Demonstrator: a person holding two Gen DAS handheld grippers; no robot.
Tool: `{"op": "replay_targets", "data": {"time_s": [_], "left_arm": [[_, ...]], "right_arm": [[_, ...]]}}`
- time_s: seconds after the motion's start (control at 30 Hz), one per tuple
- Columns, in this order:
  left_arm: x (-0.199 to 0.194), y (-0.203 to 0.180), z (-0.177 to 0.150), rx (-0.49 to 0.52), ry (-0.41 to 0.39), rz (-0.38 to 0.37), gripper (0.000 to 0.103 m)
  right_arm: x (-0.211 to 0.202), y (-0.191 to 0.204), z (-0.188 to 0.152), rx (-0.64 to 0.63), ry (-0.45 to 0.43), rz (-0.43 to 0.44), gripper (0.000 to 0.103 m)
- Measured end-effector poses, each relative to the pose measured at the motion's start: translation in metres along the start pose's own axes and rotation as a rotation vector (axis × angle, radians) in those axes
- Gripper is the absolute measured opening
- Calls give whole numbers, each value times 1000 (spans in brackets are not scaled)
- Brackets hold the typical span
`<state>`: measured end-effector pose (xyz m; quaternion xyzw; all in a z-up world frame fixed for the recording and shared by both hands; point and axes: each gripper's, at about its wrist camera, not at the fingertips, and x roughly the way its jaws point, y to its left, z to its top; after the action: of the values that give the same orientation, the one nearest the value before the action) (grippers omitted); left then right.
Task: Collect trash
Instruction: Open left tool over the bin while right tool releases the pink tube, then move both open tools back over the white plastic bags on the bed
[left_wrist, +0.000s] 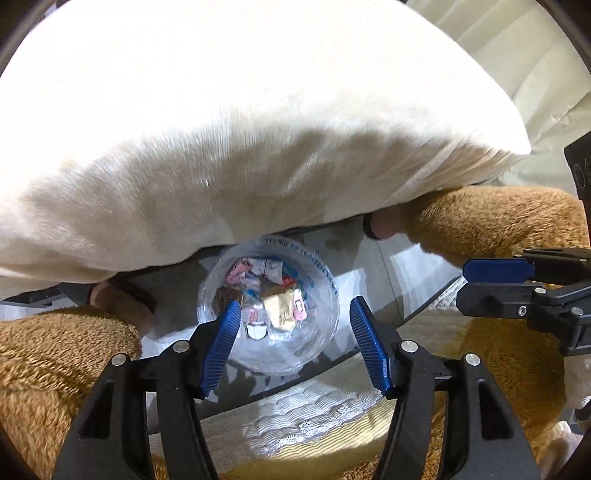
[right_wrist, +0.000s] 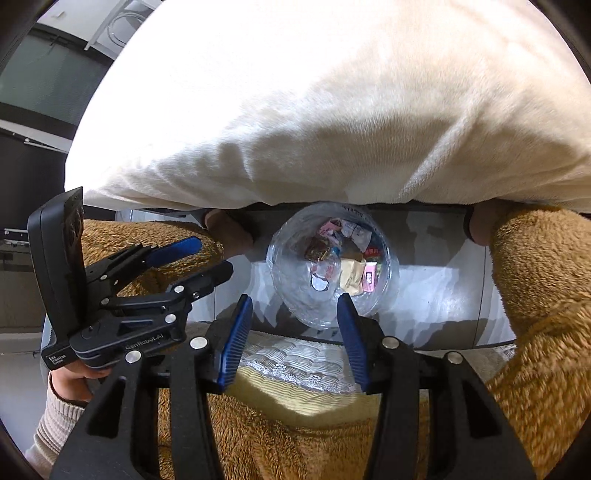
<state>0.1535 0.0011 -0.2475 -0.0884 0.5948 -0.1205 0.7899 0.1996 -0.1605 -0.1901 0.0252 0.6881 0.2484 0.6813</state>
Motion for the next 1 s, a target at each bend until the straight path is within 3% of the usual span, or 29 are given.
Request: {"op": "replay_targets", "data": {"time_s": [0.63,1.0], "left_arm": [[-127,-52,-16,95,-324,67,60],[-146,-53,18,124,-364,96,60]], "right_arm": [[-114,25,-61,-98,-310,-16,48],[-142,26,-35,-115,-367,18,48]]}}
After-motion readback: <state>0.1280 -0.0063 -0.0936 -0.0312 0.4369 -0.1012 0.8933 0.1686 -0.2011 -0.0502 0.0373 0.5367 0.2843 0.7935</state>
